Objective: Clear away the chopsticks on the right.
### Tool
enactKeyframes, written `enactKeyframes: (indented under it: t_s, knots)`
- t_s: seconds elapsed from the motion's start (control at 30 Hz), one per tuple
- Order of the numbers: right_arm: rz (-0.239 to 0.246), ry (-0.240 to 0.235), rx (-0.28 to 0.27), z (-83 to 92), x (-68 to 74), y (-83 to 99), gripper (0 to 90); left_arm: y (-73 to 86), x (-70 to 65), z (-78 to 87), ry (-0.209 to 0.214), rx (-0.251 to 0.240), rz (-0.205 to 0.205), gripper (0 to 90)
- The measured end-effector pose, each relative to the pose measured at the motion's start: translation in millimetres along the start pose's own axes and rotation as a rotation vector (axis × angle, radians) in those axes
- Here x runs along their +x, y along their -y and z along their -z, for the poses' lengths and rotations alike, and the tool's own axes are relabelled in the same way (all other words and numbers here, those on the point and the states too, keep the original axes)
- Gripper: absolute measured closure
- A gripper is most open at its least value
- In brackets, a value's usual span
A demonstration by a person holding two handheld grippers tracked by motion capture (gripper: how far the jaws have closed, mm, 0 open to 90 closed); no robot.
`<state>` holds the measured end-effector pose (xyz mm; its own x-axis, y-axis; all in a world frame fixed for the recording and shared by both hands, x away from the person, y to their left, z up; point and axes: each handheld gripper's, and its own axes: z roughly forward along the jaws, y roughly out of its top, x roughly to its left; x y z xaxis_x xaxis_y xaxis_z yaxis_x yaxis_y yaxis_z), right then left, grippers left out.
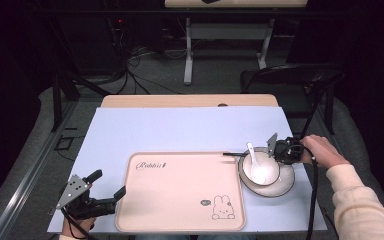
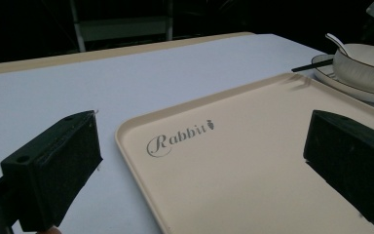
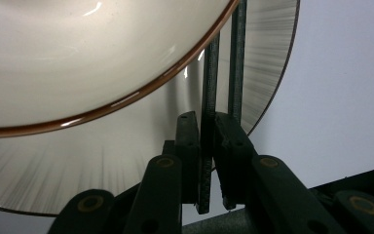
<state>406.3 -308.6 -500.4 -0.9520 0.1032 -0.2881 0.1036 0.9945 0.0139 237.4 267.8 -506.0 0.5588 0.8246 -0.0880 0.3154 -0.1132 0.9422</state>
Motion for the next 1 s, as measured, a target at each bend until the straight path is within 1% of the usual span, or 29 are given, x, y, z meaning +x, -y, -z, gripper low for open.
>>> enactKeyframes:
  t_s: [0.03, 0.07, 0.1, 0.17, 0.3, 0.33, 0.4, 0.47, 0.53, 0.57, 0.6, 0.67, 0.7, 0.73, 0.77, 0.87, 0.9, 0.93, 0.97, 1.0]
  knots:
    - [-0.001, -0.006, -0.005, -0.8, 0.0, 0.3, 80.7, 0.0, 0.0, 0.0, -0.001, 0.001, 0.000, 0.0]
    - [0.000, -0.016, 0.001, -1.0, -0.4, 0.3, 80.7, 0.1, 0.1, -0.1, -0.001, 0.001, 0.001, 0.1]
    - [-0.007, -0.013, 0.003, -2.3, 0.3, 0.6, 80.7, 0.0, 0.0, -0.1, -0.001, 0.001, 0.001, 0.0]
    - [-0.008, -0.020, 0.002, -3.5, -0.2, 1.1, 80.7, 0.1, -0.1, -0.2, 0.000, 0.001, 0.001, 0.1]
    - [-0.005, -0.023, 0.000, -4.0, -0.6, 1.3, 83.8, 0.2, 0.1, -0.5, -0.001, 0.002, 0.003, 0.1]
    - [-0.003, -0.025, -0.013, -4.4, -0.6, 1.8, 84.2, 0.2, 0.0, -0.6, -0.001, 0.002, 0.003, 0.0]
    - [0.005, -0.024, -0.013, -3.9, -1.2, 1.8, 84.3, 0.2, 0.1, -0.8, 0.002, 0.001, 0.003, 0.0]
    - [-0.001, -0.026, -0.002, -2.3, -1.2, 2.0, 84.4, 0.2, 0.2, -0.7, -0.001, 0.003, 0.003, 0.1]
    - [0.001, -0.025, -0.022, -1.6, -2.4, 2.8, 84.6, 0.2, 0.4, -0.7, -0.002, 0.004, 0.004, 0.0]
    - [-0.007, -0.024, -0.020, 0.5, -2.5, 3.0, 84.7, 0.2, 0.4, -0.7, -0.001, 0.003, 0.004, 0.1]
    - [-0.019, -0.020, -0.031, 2.5, -2.6, 4.1, 84.8, 0.2, 0.5, -0.9, -0.002, 0.004, 0.003, 0.1]
    - [-0.024, -0.019, -0.033, 4.3, -3.2, 4.8, 84.9, 0.2, 0.5, -1.1, -0.001, 0.004, 0.003, 0.0]
    - [-0.031, -0.012, -0.034, 5.5, -4.1, 5.7, 84.9, 0.1, 0.5, -1.2, -0.001, 0.004, 0.003, 0.0]
    - [-0.035, -0.015, -0.043, 5.8, -4.6, 6.9, 84.9, 0.1, 0.5, -1.2, -0.001, 0.004, 0.003, 0.1]
    - [-0.053, -0.021, -0.048, 8.0, -5.4, 8.1, 84.9, 0.1, 0.6, -1.3, 0.000, 0.004, 0.003, 0.1]
    - [-0.088, 0.004, -0.086, 18.0, -10.0, 11.4, 85.0, 0.1, 0.6, -1.3, -0.002, 0.004, 0.002, 0.0]
    - [-0.106, 0.022, -0.089, 22.6, -11.7, 12.1, 85.0, 0.0, 0.5, -1.2, -0.002, 0.005, 0.002, 0.0]
    - [-0.100, 0.024, -0.095, 24.1, -13.7, 12.3, 85.0, 0.0, 0.4, -1.2, -0.001, 0.005, 0.002, 0.0]
    - [-0.108, 0.035, -0.084, 27.4, -14.8, 12.3, 85.0, 0.1, 0.4, -1.4, 0.001, 0.004, 0.001, 0.0]
    - [-0.128, 0.046, -0.080, 31.7, -17.7, 12.2, 85.0, 0.1, 0.4, -1.4, 0.001, 0.004, 0.001, 0.0]
